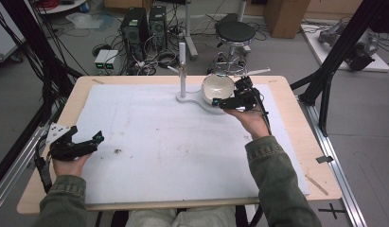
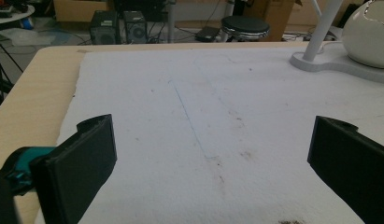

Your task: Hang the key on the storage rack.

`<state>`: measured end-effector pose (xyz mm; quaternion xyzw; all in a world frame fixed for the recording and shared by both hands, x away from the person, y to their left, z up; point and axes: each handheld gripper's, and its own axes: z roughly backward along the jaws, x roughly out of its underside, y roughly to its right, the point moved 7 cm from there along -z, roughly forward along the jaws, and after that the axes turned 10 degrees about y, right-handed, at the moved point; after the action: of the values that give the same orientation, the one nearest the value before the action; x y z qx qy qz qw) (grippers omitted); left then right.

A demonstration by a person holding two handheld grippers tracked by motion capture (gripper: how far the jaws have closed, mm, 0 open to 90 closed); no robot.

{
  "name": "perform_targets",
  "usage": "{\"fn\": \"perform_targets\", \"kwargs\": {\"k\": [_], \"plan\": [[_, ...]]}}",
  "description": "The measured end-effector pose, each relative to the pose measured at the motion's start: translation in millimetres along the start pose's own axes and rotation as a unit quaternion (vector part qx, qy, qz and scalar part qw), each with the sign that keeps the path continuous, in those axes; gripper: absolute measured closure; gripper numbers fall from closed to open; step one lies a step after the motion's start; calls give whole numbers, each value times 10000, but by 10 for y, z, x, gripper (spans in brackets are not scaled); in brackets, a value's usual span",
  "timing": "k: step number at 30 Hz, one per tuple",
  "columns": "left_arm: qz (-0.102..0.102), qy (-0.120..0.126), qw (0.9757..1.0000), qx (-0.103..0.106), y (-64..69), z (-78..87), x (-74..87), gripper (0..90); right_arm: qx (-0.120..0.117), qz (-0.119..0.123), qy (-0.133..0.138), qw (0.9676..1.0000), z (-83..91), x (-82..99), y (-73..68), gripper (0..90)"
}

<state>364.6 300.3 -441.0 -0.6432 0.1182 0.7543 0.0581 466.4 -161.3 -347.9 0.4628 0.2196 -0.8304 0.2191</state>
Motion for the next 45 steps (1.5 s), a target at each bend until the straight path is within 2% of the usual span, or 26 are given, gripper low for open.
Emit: {"fn": "perform_targets", "kwargs": {"k": [7, 15, 23, 31, 37, 45], "plan": [[-9, -22, 10000, -35, -12, 7, 1, 17, 164, 105, -53, 9998, 37, 173, 15, 7], [-9, -21, 10000, -31, -10, 9, 2, 17, 200, 120, 69, 9997, 109, 324, 29, 7], [-8, -15, 10000, -35, -11, 13, 1, 17, 208, -40, 143, 9997, 165, 493, 71, 7], [-6, -7, 10000, -43, -9, 21, 0, 17, 359, -55, 163, 9992, 213, 673, 116, 7], [8, 1, 10000, -53, -10, 25, -1, 17, 348, -50, 188, 9992, 246, 789, 141, 6], [-6, -2, 10000, -41, -9, 20, 1, 17, 607, -177, 271, 9976, 295, 1010, 232, 6]]}}
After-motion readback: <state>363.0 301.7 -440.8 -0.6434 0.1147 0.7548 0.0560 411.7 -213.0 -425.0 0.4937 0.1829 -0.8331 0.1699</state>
